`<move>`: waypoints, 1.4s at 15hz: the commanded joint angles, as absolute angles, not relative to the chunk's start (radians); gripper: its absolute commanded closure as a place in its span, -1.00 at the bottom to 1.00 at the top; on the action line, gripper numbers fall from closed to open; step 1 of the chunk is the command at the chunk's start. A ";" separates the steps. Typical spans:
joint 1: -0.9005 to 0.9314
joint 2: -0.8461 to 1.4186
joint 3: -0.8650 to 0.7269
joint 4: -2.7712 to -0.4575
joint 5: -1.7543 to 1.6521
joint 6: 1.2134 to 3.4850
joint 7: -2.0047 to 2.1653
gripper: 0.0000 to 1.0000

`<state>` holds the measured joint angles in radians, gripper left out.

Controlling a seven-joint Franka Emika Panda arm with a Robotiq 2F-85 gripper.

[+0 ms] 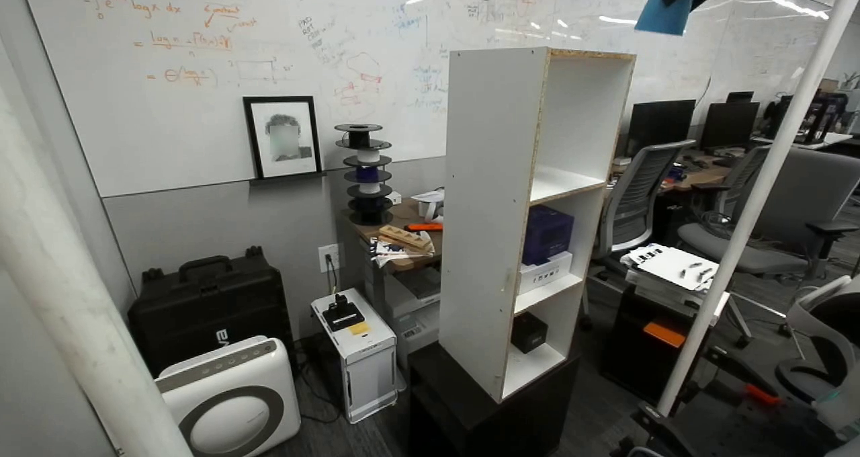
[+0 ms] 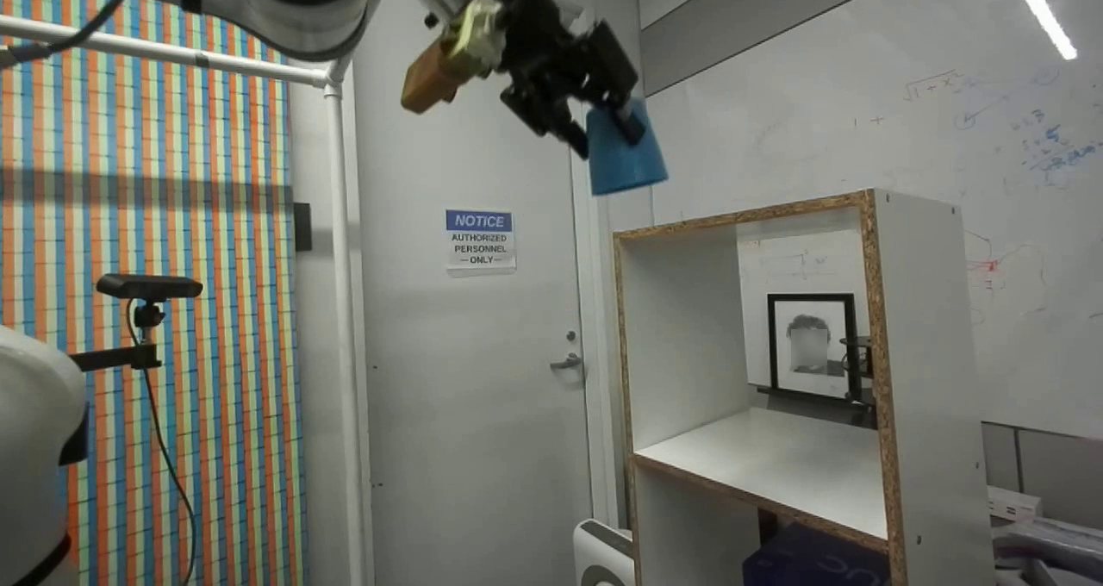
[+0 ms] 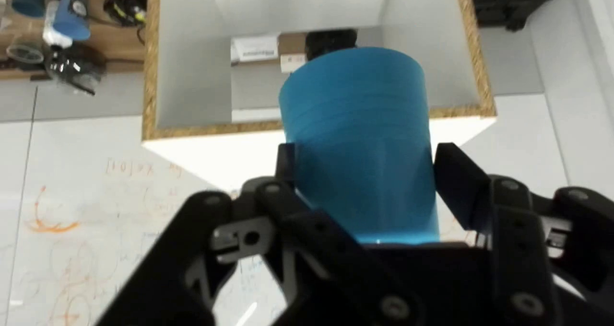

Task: Pick up the light blue cup from the top compartment of the cabinet and put it on top of cabinet.

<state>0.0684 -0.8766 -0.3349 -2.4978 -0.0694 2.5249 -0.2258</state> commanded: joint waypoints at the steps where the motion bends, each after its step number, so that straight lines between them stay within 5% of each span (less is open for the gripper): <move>1: 0.099 -0.752 -0.385 -2.343 -0.009 2.622 -0.290 0.08; 7: 0.299 -0.487 -0.553 -2.127 0.208 2.726 -0.387 0.08; 15: 0.404 -0.172 -0.713 -1.914 0.453 2.537 -0.418 0.08; 16: 0.402 -0.155 -0.717 -1.900 0.456 2.518 -0.411 -0.85; 21: 0.165 -0.220 -0.465 -1.927 0.442 2.383 -0.393 -1.00</move>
<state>0.2808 -0.1665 -0.5957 -1.9254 0.4535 2.4595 -0.4156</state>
